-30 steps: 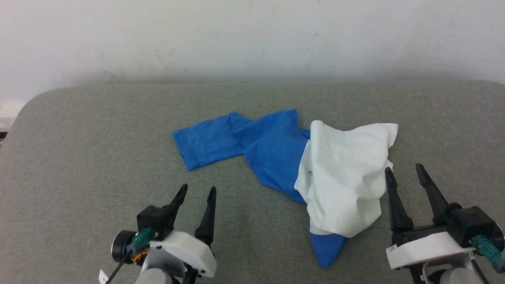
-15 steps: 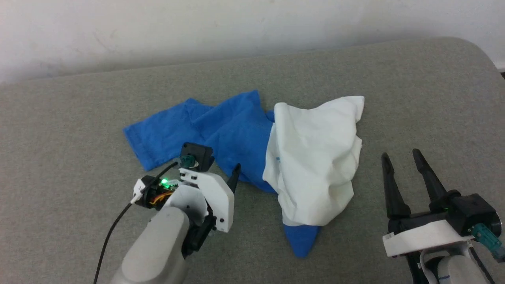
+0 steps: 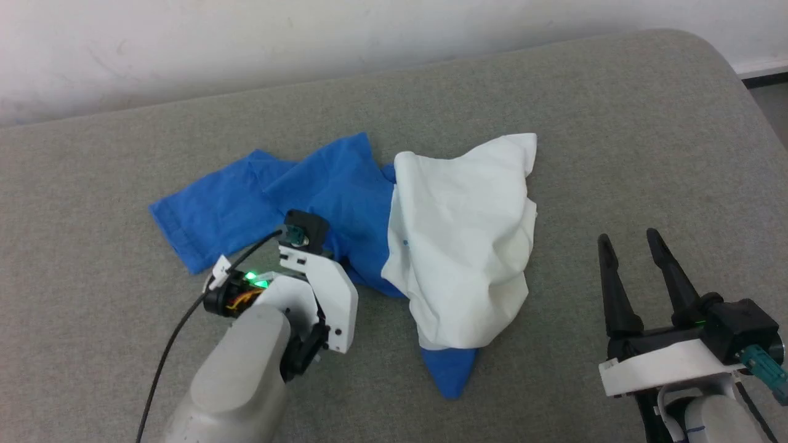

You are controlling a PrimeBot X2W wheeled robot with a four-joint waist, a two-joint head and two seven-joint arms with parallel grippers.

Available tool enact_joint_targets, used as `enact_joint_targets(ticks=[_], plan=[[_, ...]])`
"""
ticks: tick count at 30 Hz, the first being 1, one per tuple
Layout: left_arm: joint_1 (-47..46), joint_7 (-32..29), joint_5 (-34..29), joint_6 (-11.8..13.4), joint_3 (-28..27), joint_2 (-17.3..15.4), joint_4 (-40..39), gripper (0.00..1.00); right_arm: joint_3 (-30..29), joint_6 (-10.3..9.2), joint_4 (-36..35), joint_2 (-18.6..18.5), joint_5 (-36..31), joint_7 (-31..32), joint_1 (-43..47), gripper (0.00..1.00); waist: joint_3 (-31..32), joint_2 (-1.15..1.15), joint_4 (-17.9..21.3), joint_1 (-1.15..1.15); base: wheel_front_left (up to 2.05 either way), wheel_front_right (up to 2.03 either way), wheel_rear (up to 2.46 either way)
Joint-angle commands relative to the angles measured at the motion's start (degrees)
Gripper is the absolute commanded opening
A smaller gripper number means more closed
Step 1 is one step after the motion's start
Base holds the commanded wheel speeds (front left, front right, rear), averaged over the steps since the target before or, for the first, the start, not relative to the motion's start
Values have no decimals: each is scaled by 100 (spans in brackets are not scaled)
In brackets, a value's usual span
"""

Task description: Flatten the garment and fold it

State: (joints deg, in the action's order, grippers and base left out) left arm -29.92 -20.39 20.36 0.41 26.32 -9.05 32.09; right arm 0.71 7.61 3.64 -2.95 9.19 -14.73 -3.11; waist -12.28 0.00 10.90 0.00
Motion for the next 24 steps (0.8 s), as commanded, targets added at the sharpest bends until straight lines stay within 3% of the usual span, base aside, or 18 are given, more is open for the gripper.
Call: enact_joint_targets(ticks=[1, 8, 13, 24], plan=[[245, 65, 49, -63, 51, 34, 159, 0, -13, -12, 7, 7, 34, -27, -36, 100, 93, 0, -91, 0, 0, 0, 0], [641, 1257, 223, 125, -338, -50, -310, 0, -94, -12, 41, 7, -44, -27, 77, 100, 450, 0, -503, 0, 0, 0, 0], [1236, 1872, 411, 403, -770, -247, -1022, 0, -148, -12, 90, 7, -115, -27, 185, 100, 680, 0, -872, 0, 0, 0, 0], [2939, 2015, 723, 1200, -1612, -747, -2295, 0, -190, -12, 264, 7, -238, -27, 361, 100, 938, 0, -1610, 0, 0, 0, 0]])
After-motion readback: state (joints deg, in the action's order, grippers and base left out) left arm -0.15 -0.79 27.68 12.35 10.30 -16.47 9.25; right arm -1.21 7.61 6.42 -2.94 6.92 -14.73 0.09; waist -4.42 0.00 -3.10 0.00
